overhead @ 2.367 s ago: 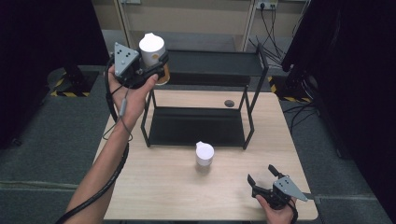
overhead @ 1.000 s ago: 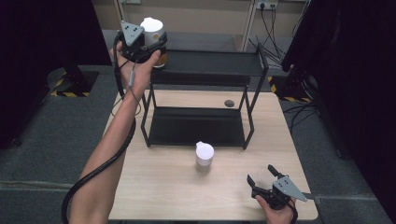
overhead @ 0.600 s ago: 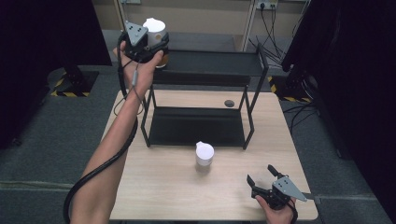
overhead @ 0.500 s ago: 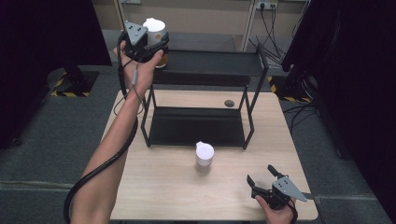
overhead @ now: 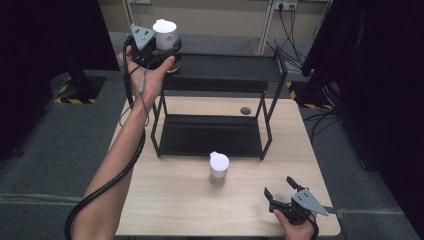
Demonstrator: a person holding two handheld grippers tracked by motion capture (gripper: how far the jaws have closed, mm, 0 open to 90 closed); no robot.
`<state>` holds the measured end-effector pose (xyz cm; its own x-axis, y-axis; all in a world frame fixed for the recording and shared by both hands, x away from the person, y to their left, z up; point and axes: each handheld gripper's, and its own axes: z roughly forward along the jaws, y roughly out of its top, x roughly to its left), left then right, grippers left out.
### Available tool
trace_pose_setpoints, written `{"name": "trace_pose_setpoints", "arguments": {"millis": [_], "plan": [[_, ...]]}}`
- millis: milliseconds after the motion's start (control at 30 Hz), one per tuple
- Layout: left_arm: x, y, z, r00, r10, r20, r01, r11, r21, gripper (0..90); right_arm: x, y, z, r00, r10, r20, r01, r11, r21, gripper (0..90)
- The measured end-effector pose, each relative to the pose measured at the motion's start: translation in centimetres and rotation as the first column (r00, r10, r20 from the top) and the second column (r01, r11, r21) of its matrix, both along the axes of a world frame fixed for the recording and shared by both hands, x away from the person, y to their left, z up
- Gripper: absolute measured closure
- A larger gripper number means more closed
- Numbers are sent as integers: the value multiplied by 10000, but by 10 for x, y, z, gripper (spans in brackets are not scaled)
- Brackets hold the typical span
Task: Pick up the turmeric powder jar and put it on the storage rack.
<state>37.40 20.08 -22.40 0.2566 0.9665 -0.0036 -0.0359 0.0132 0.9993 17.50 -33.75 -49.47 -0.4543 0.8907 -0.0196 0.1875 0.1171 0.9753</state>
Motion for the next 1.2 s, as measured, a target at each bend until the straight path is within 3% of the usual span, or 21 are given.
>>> {"name": "trace_pose_setpoints", "arguments": {"millis": [333,533,1000,1200], "plan": [[-23,-1,-14,9999,106,52,-106,9999,-13,150,-1,1,0,10000,-51,15,52,10000,-60,56],[-34,-1,-27,9995,-85,307,85,10000,12,151,0,1,1,10000,-9,1,9,9999,-104,49],[-46,-1,-35,9984,-293,477,294,9996,-10,151,0,1,0,10000,-12,16,12,10000,-62,46],[-54,1,-46,9974,-384,605,387,9992,-51,151,0,0,0,10000,-1,23,1,10000,-58,46]]}}
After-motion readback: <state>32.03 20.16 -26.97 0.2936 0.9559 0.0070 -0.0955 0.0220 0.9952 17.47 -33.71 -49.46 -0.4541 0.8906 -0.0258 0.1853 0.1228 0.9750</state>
